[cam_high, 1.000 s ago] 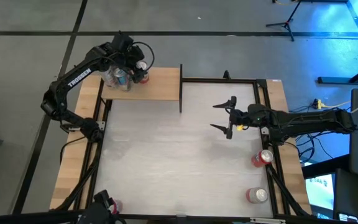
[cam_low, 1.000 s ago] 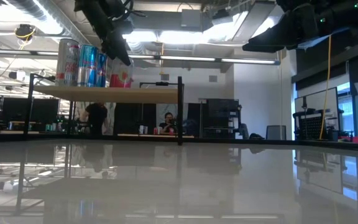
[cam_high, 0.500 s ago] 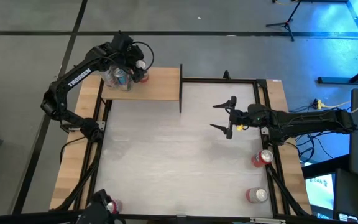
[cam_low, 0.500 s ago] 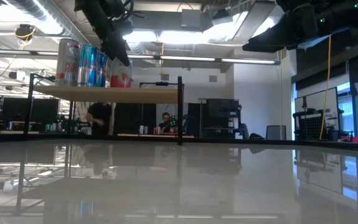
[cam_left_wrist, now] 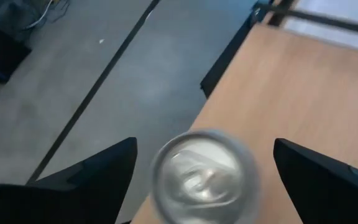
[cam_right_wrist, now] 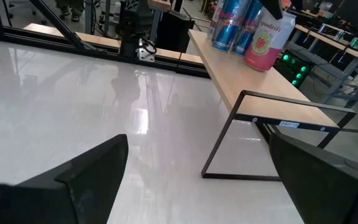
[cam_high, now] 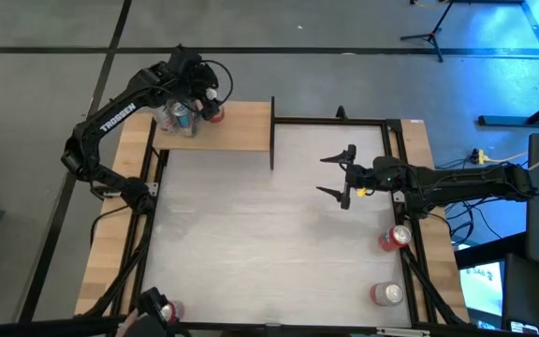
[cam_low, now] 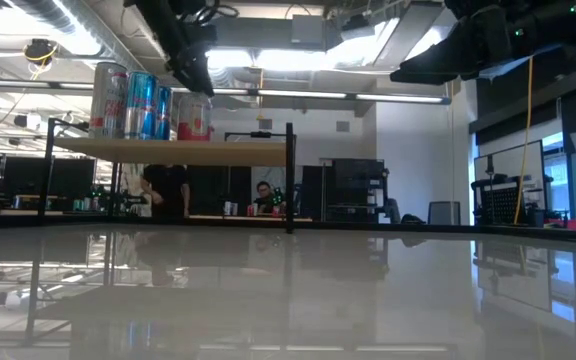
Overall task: Place canned beverage on shelf
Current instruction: Put the top pink white soda can on the shelf
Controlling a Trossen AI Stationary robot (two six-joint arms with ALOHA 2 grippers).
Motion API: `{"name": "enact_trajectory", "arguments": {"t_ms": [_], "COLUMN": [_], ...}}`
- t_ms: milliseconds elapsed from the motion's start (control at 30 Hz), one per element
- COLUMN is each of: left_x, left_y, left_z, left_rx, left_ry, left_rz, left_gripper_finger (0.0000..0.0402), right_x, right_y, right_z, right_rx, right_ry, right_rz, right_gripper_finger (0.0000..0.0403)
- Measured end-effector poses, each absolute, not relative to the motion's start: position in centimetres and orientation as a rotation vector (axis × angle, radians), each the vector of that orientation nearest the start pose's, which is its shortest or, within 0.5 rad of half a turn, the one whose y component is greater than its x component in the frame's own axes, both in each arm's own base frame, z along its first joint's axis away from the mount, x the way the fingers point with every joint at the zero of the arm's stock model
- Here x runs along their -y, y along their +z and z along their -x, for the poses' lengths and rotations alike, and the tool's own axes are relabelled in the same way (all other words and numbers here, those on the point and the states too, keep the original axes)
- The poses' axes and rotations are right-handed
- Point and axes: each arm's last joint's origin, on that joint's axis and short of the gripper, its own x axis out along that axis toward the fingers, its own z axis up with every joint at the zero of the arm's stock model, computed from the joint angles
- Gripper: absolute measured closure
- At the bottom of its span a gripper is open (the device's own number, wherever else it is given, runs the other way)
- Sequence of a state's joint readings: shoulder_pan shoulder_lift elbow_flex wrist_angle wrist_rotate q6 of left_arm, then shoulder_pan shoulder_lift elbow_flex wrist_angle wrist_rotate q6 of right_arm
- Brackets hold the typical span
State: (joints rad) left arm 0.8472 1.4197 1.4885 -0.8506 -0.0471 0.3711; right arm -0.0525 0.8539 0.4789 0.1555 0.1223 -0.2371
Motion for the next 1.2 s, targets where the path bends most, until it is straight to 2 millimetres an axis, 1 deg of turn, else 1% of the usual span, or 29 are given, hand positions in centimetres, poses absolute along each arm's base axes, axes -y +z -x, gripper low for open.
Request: {"name": "enact_trajectory", "arguments": {"t_ms": [133,333,500,733,967,1200], "left_x": [-20.9,-19.6,-18.8,-18.8,-18.8,-18.8], "left_y": [37.6,37.3,37.1,37.0,37.0,36.9], "left_z": [-19.9,-20.6,-20.9,-20.8,-20.8,-20.6], "left_rx": [-0.877,-0.989,-1.043,-1.092,-1.101,-1.127], "left_ry": [0.662,0.752,0.769,0.861,0.865,0.914], "left_rz": [-0.035,-0.111,-0.14,-0.192,-0.197,-0.212], "left_gripper_finger": [0.0035,0.0035,0.0035,0.0035,0.0035,0.0035], "right_x": [1.4,1.3,1.3,1.3,1.3,1.3], "right_y": [24.8,24.7,24.7,24.7,24.7,24.7], "right_z": [-19.0,-19.0,-19.0,-19.0,-19.0,-19.0], "right_rx": [-0.239,-0.246,-0.246,-0.245,-0.245,-0.244], "right_ry": [-0.147,-0.145,-0.144,-0.136,-0.136,-0.135], "right_rz": [0.238,0.235,0.235,0.234,0.234,0.234], "right_gripper_finger": [0.0015,0.0015,0.0015,0.0015,0.0015,0.0015]}}
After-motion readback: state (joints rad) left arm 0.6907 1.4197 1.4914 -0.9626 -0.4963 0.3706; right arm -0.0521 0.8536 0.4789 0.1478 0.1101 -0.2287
